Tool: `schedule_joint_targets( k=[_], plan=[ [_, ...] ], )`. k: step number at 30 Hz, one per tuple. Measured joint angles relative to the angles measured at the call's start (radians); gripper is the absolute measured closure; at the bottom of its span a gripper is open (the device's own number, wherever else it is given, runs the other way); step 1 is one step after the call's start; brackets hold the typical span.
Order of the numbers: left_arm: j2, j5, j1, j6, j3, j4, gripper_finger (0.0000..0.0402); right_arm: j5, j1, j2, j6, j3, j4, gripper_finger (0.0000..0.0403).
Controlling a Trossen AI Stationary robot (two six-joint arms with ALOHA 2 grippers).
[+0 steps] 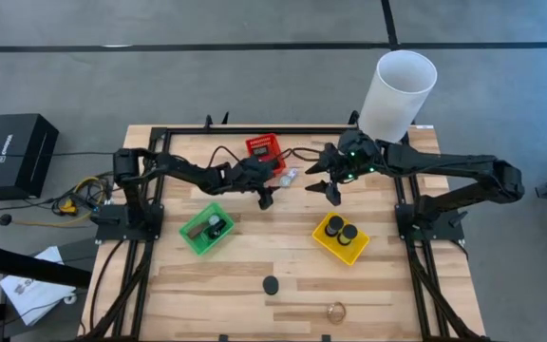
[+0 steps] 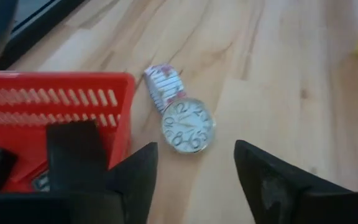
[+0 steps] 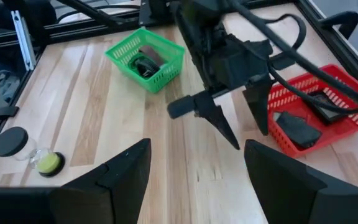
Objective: Pick & Place Office items
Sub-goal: Put the white wrist watch into the green bin
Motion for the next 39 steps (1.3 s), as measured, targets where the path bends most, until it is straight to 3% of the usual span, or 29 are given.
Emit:
schedule_joint_targets(
  k=[3, 8, 16, 21, 30, 32, 36, 39],
  plan=[
    [0.003, -0.055, -0.007, 0.002, 0.000, 0.005, 0.0166, 0.000, 0.000, 0.002, 0.001, 0.000, 0.000, 0.0154],
    [-0.006, -0.059, -0.015, -0.031, 0.000, 0.009, 0.0140, 0.000, 0.000, 0.002, 0.016, 0.000, 0.000, 0.0154],
    [-0.023, -0.061, -0.024, -0.032, -0.001, 0.006, 0.0139, 0.000, 0.000, 0.002, 0.117, 0.000, 0.008, 0.0154],
    [-0.112, -0.058, -0.046, -0.018, -0.001, -0.061, 0.0145, 0.000, 0.000, 0.003, 0.117, 0.000, 0.039, 0.0154],
    [-0.338, -0.056, -0.054, -0.013, -0.044, -0.205, 0.0160, 0.011, 0.005, 0.003, 0.084, -0.001, 0.244, 0.0154],
    [-0.386, -0.056, -0.054, -0.013, -0.075, -0.209, 0.0165, 0.088, 0.006, 0.003, 0.059, -0.001, 0.267, 0.0154],
    [-0.480, -0.056, -0.053, -0.011, -0.133, -0.203, 0.0172, 0.339, 0.002, 0.003, 0.029, -0.001, 0.264, 0.0154],
    [-0.545, -0.056, -0.053, -0.010, -0.167, -0.203, 0.0177, 0.458, -0.007, 0.004, -0.104, -0.001, 0.242, 0.0154]
  ],
)
